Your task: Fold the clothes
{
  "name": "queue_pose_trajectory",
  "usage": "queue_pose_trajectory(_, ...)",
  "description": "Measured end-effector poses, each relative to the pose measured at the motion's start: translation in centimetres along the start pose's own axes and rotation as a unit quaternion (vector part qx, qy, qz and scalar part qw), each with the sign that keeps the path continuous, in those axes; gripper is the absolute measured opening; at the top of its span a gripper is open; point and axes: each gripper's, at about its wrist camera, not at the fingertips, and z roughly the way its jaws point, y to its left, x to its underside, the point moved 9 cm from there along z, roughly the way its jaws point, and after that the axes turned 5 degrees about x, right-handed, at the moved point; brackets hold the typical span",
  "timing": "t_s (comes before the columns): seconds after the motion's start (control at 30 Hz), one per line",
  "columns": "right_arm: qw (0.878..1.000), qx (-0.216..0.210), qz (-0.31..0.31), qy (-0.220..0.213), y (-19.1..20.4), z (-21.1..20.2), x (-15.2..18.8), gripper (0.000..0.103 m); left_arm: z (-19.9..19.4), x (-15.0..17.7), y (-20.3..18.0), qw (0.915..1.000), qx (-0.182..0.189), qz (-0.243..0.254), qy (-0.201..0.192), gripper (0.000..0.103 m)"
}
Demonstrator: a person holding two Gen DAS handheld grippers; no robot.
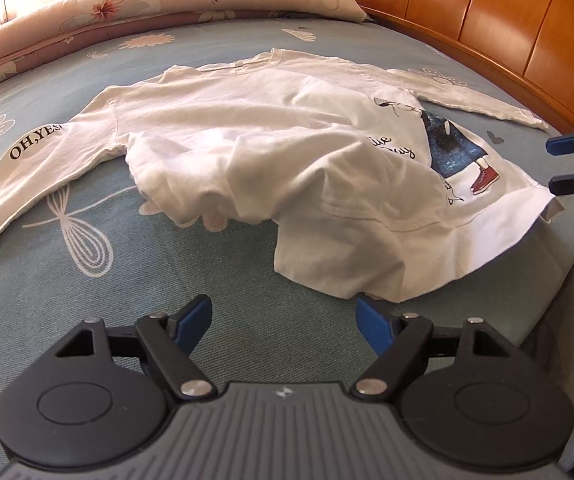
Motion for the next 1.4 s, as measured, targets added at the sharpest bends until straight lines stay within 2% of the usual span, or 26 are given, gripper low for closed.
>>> queue_pose_trajectory(0.1,0.999,-0.029,-0.006,-0.025,2.0,0.2,-1.7,0.051,0.1,0.6,0.8,0.9999,-0.005,-0.008,0.006,0.08)
queue_pose_trajectory(0.27,0.995,-0.083,-0.009,-0.058,6.1,2.6,-5.7,0.051,0.0,1.2,1.0,0.9998,-0.004,-0.014,0.011,0.08)
queue_pose_trajectory(0.37,0.989,-0.133,0.003,-0.056,8.5,4.8,-7.9,0.051,-0.5,1.3,1.0,0.9999,-0.006,-0.009,0.008,0.08)
queue_pose_trajectory(0.47,0.988,-0.148,0.01,-0.048,10.0,7.3,-9.3,0.051,-0.9,1.3,1.2,0.9999,-0.007,-0.008,0.003,0.081)
queue_pose_trajectory(0.63,0.992,-0.107,0.064,-0.032,7.7,11.6,-10.5,0.051,-0.8,0.8,1.6,0.9997,0.013,-0.013,-0.013,0.082)
queue_pose_trajectory(0.73,0.988,-0.096,0.122,-0.011,4.7,14.5,-10.1,0.051,0.1,-0.1,2.4,0.9991,0.021,-0.026,-0.024,0.082)
queue_pose_trajectory(0.87,0.978,-0.09,0.188,0.014,1.4,17.3,-8.7,0.055,1.5,-1.3,3.1,0.9983,0.031,-0.038,-0.032,0.082)
queue_pose_trajectory(0.97,0.963,-0.12,0.239,0.02,0.0,18.0,-7.7,0.057,2.6,-2.5,3.0,0.9975,0.046,-0.034,-0.042,0.082)
queue_pose_trajectory(1.13,0.958,-0.13,0.256,0.017,-0.8,18.7,-6.6,0.06,4.7,-5.1,3.6,0.9958,0.055,-0.034,-0.064,0.082)
queue_pose_trajectory(1.3,0.956,-0.14,0.257,0.009,-1.0,18.8,-6.5,0.061,6.0,-7.6,5.8,0.9916,0.059,-0.069,-0.091,0.081)
queue_pose_trajectory(1.4,0.957,-0.141,0.255,0.005,-1.1,18.5,-6.5,0.061,7.0,-8.7,7.2,0.9866,0.083,-0.098,-0.101,0.078)
